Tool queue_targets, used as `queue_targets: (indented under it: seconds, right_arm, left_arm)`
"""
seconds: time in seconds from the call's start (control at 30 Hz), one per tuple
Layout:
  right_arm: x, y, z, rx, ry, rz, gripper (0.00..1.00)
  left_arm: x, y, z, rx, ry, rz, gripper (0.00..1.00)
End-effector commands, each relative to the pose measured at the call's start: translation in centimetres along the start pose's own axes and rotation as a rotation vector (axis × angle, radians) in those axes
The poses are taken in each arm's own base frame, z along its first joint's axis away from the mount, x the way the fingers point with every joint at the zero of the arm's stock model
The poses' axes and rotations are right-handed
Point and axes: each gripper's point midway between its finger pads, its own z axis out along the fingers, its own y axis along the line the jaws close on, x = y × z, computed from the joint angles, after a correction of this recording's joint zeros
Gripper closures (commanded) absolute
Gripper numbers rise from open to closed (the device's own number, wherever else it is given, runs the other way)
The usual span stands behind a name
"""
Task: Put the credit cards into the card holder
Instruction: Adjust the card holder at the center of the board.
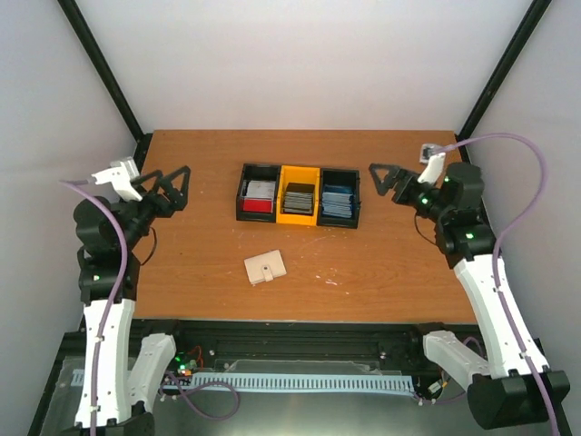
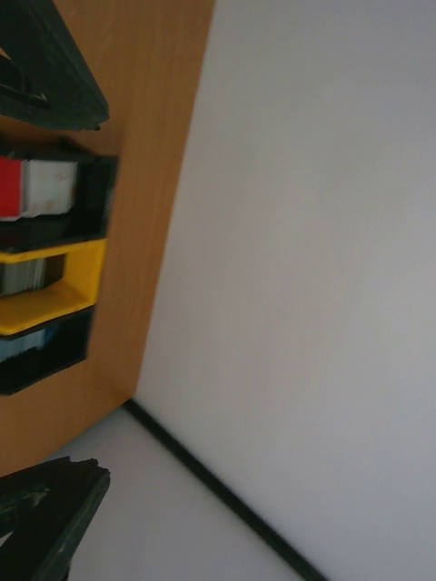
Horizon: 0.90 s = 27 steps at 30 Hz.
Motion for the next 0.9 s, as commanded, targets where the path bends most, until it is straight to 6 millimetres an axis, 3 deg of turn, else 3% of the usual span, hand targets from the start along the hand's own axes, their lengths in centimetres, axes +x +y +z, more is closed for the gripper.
queue_targets:
  seconds: [0.0, 0.17, 0.3, 0.4, 0.57, 0.73, 0.87]
  right_arm:
    - [5.5, 1.1, 2.4, -0.1, 0.175, 0.039, 0.0]
    - [14.6, 0.7, 6.4, -0.021, 0.399, 0.075, 0.06]
    - [22.0, 1.6, 9.1, 0.074, 0.611, -0.066, 0.11]
    - [26.0, 2.9, 10.8, 0.087, 0.705, -0.155, 0.12]
    - [31.0, 4.7, 14.0, 0.148, 0.833, -0.337, 0.15]
    - [35.0, 3.7, 15.7, 0.329, 0.921, -0.434, 0.22]
    - [35.4, 4.5, 15.0, 0.306, 0.927, -0.427, 0.24]
  left_arm:
    - [5.0, -0.1, 0.4, 0.107, 0.176, -0.124, 0.0]
    - [11.8, 2.6, 0.5, 0.069, 0.35, -0.255, 0.0]
    - [18.3, 5.0, 0.2, 0.007, 0.491, -0.374, 0.0]
    - [22.8, 7.0, -0.2, -0.088, 0.59, -0.438, 0.01]
    - [27.9, 8.9, -1.3, -0.194, 0.731, -0.521, 0.1]
    - [29.5, 8.6, -0.8, -0.217, 0.836, -0.592, 0.13]
    - [30.7, 8.3, 0.9, -0.23, 0.898, -0.513, 0.12]
